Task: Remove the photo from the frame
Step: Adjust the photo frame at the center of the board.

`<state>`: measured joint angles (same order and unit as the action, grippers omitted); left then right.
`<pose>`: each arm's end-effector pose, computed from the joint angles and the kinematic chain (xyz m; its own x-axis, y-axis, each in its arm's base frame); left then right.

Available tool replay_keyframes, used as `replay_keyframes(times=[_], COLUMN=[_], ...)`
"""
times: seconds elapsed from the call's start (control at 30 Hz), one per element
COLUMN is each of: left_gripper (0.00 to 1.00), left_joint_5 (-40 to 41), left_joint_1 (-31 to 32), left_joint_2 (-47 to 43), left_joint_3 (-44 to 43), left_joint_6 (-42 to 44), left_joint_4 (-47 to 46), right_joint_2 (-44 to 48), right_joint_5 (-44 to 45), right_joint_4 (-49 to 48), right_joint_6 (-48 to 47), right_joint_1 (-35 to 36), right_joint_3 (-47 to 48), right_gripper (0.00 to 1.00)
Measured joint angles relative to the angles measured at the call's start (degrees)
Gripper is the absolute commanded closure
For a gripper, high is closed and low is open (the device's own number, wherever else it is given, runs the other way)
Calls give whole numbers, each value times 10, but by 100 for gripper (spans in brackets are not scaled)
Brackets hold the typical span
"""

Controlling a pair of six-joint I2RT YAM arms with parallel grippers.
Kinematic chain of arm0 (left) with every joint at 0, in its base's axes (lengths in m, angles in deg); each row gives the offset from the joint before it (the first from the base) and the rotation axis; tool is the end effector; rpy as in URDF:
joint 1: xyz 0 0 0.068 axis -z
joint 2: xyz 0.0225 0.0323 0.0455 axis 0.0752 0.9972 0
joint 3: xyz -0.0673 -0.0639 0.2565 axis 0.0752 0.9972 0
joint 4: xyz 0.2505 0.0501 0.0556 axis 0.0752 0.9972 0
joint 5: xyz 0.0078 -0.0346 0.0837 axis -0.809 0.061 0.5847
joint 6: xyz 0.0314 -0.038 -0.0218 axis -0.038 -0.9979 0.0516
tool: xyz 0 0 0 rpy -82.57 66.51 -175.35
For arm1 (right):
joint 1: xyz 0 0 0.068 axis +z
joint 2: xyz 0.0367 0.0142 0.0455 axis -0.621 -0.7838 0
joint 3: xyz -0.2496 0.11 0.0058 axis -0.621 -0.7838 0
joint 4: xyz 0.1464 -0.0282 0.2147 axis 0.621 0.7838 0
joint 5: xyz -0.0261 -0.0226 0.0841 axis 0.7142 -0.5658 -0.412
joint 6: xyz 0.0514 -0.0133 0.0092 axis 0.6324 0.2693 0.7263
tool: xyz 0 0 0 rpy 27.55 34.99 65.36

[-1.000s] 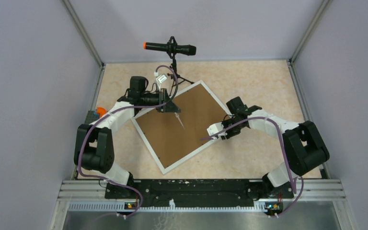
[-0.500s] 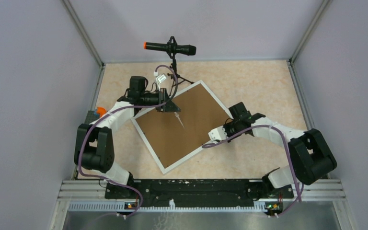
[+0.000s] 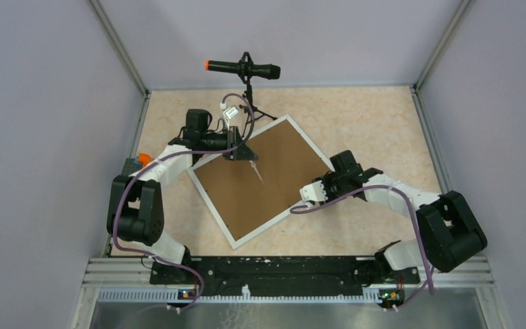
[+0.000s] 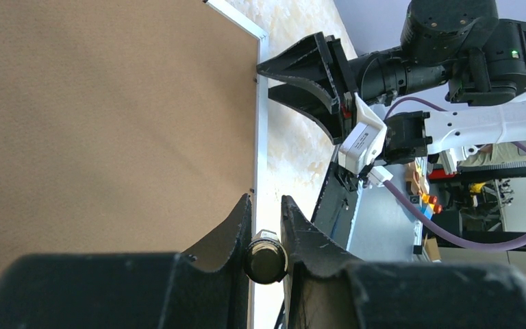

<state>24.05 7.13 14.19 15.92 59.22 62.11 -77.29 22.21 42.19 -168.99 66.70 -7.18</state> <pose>0.3217 -0.0973 0.2464 -0.8162 0.0166 -0.5776 0.5479 0.3396 -0.7645 0.2127 0.1250 0.1665 0.4609 -0.8395 -0.2879 -0.8387 -0.3059 -0.4506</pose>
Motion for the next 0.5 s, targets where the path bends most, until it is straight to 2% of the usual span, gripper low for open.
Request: replay_keyframes(times=[0.23,0.5], left_gripper=[100,100], left_joint_5=[-7,-14], left_joint_1=[0,0], left_joint_2=[0,0], left_joint_3=[1,10], left_joint_6=[-9,-12], left_joint_4=[-6,-13], right_joint_2=[30,-16], right_joint_5=[2,-24], right_joint_4=[21,74], right_joint_6=[5,-9], right_joint_1=[0,-1], right_joint_3=[7,61], right_gripper=[42,44])
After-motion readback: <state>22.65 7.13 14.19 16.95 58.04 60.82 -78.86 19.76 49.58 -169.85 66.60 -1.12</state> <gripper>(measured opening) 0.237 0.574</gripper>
